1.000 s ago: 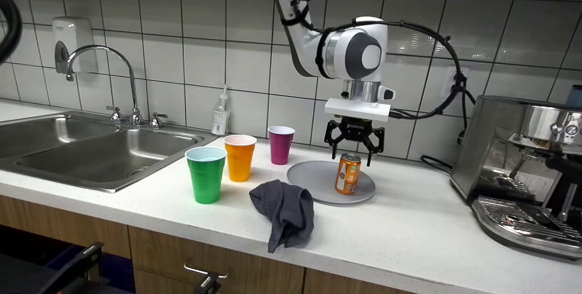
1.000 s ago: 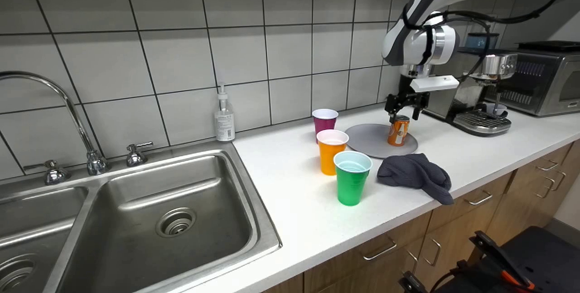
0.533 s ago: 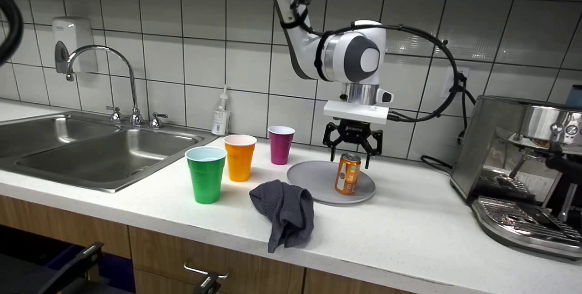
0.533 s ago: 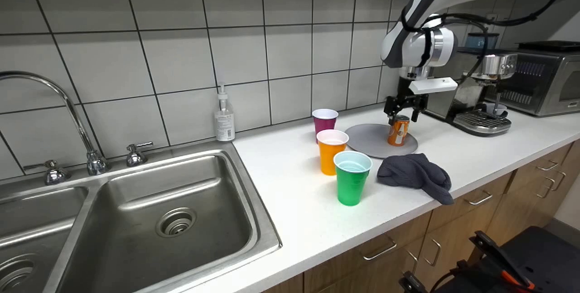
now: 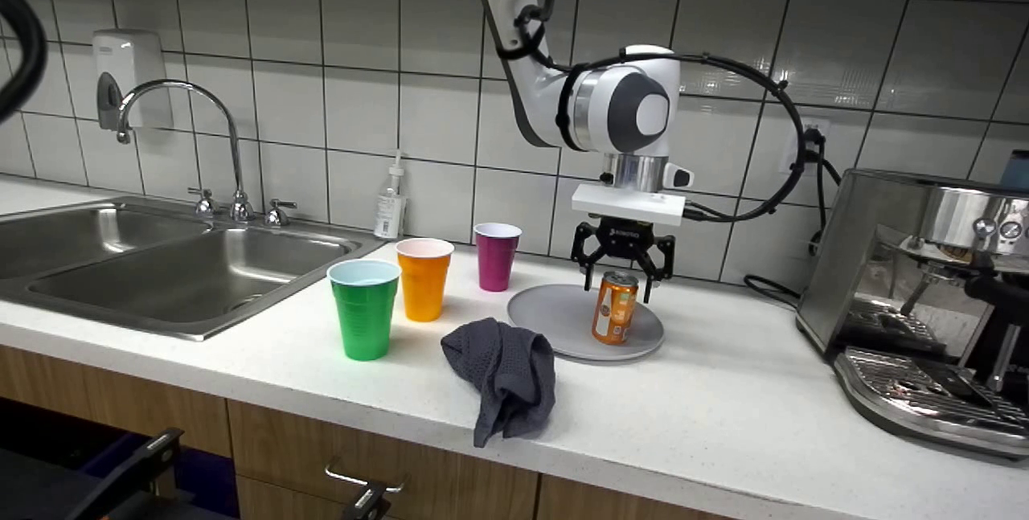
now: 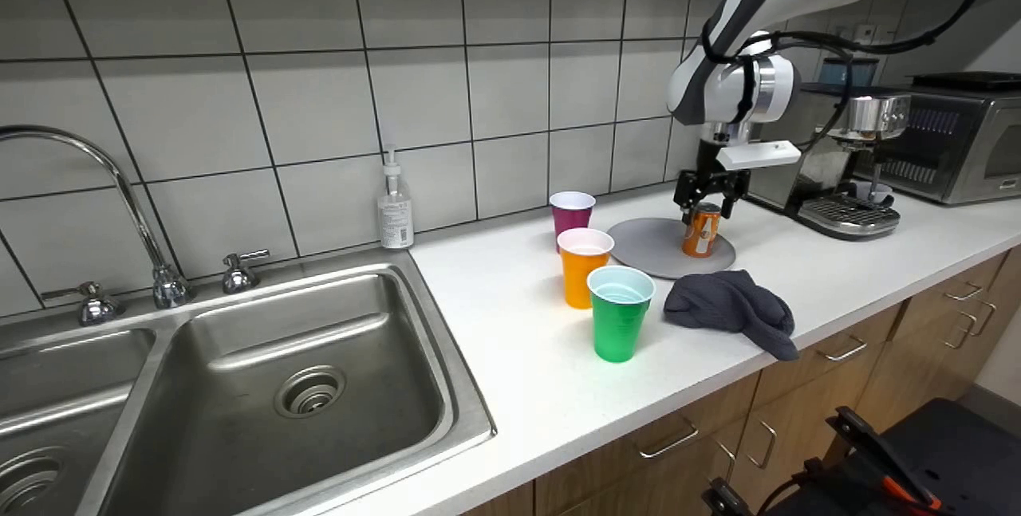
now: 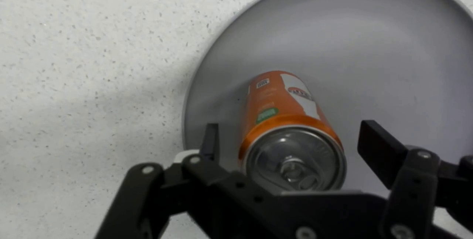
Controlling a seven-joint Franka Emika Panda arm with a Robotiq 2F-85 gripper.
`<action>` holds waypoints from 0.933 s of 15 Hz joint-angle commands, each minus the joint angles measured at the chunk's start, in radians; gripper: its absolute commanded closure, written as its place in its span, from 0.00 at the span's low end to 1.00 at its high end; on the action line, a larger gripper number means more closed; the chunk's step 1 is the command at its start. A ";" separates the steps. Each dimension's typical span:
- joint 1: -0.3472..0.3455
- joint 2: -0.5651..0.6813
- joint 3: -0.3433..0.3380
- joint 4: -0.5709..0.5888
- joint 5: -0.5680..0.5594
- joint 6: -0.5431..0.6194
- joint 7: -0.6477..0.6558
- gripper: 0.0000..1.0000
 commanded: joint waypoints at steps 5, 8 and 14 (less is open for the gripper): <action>-0.021 0.031 0.020 0.056 -0.023 -0.007 0.004 0.62; -0.024 0.023 0.023 0.051 -0.020 -0.004 -0.001 0.62; -0.036 -0.003 0.034 0.045 -0.001 0.002 -0.010 0.62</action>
